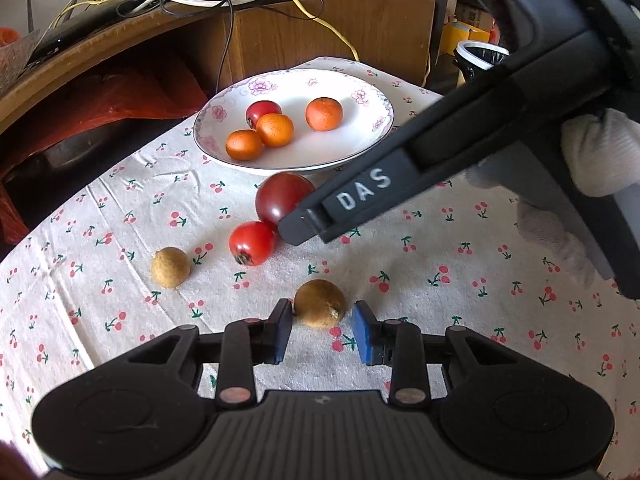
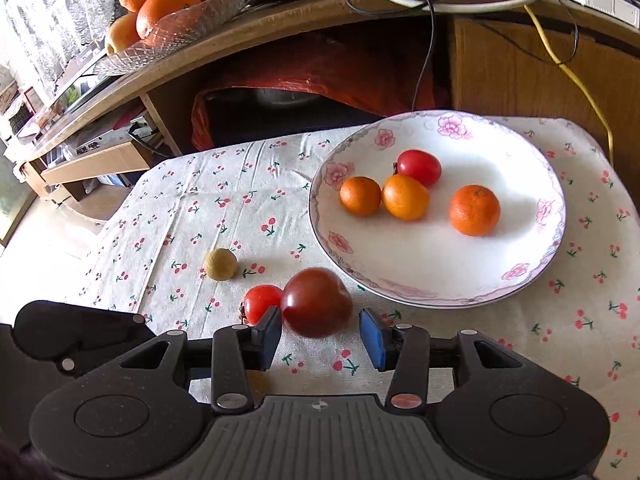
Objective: Organize fruits
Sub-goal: 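Close the right tool on the dark red tomato while the left tool grasps the brown fruit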
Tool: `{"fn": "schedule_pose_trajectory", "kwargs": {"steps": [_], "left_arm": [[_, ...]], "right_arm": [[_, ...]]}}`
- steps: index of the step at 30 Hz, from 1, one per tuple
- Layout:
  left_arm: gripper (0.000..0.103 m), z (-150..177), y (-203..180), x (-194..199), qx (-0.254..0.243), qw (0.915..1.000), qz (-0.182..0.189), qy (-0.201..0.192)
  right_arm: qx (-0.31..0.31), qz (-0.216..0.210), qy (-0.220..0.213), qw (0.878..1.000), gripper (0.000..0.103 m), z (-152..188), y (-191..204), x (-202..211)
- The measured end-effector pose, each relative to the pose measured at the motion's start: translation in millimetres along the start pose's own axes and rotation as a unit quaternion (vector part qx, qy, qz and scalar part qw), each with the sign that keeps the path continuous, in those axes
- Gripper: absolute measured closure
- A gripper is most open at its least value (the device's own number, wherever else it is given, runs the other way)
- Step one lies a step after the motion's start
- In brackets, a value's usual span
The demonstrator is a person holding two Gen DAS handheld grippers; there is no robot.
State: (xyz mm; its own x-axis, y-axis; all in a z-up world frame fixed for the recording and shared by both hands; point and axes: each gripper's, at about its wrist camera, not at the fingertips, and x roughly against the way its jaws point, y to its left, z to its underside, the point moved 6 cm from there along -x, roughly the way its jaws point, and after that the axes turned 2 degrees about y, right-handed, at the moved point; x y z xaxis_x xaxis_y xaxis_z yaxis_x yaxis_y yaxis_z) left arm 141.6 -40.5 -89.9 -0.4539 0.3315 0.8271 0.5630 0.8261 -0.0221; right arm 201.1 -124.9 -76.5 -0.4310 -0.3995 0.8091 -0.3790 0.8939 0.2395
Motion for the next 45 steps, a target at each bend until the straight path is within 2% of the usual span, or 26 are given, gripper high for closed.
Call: {"fn": "schedule_pose_trajectory", "kwargs": {"steps": [17, 20, 24, 31, 37, 45], "left_arm": [[0.062, -2.1, -2.8, -1.4, 0.007, 0.9999, -0.004, -0.006], [0.062, -2.7, -4.3, -0.7, 0.008, 0.9999, -0.005, -0.005], [0.065, -3.7, -5.9, 0.6, 0.001, 0.9999, -0.011, -0.003], [0.066, -3.7, -2.3, 3.8, 0.009, 0.9998, -0.017, -0.002], [0.066, -2.4, -4.2, 3.5, 0.003, 0.9999, -0.016, -0.002], [0.065, -0.6, -3.8, 0.1, 0.006, 0.9998, -0.018, -0.009]], "right_arm": [[-0.049, -0.007, -0.016, 0.999, 0.063, -6.7, -2.6, -11.3], [-0.045, -0.004, -0.012, 0.999, 0.067, -6.7, -1.1, -10.8], [-0.025, 0.016, -0.006, 1.0, 0.068, -5.1, 2.3, -7.1], [0.019, 0.075, 0.0, 0.997, 0.069, 13.4, 2.9, 14.9], [0.022, 0.12, 0.016, 0.992, 0.069, 32.2, -8.2, 41.2], [0.024, 0.138, 0.038, 0.989, 0.069, 54.9, -12.2, 51.6]]}}
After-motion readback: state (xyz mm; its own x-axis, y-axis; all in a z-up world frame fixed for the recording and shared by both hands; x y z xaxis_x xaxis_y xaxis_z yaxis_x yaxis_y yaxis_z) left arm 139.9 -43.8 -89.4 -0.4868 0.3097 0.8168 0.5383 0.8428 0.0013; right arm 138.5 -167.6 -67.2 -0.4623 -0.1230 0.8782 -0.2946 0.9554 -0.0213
